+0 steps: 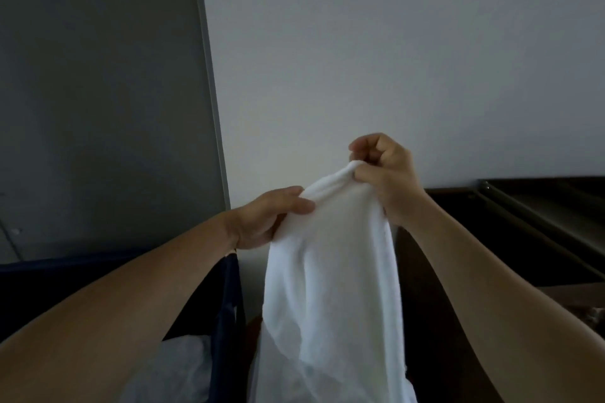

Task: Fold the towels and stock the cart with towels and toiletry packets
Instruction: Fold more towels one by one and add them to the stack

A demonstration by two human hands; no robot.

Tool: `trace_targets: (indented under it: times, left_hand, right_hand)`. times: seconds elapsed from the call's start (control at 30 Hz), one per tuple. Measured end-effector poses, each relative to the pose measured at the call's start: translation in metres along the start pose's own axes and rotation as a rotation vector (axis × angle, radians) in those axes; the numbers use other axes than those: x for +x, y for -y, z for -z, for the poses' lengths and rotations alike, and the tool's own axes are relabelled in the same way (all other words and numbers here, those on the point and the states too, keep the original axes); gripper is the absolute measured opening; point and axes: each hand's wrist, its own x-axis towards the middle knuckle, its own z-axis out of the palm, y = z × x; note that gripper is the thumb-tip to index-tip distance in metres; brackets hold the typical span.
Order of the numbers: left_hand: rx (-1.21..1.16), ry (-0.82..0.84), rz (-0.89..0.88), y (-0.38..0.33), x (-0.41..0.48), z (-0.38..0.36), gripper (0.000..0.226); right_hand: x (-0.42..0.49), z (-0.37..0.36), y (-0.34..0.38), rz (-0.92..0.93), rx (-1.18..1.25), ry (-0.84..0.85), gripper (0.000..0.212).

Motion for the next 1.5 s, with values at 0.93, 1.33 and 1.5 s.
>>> trace_targets:
  times: [0.93, 1.33, 1.5]
  left_hand:
    - [0.395, -0.164, -0.169, -0.011, -0.007, 0.011, 0.014]
    - [0.476, -0.344, 0.026, 0.048, -0.005, 0.025, 0.008]
    - [0.772, -0.154, 0.356, 0.137, -0.036, 0.036, 0.014]
  right_hand:
    - [-0.03, -0.052, -0.036, -0.137, -0.424, 0.397, 0.026]
    - [-0.071, -0.058, -0.103, -0.423, -0.678, 0.712, 0.019]
    - [-0.107, -0.072, -0.147, -0.492, -0.809, 0.85, 0.027]
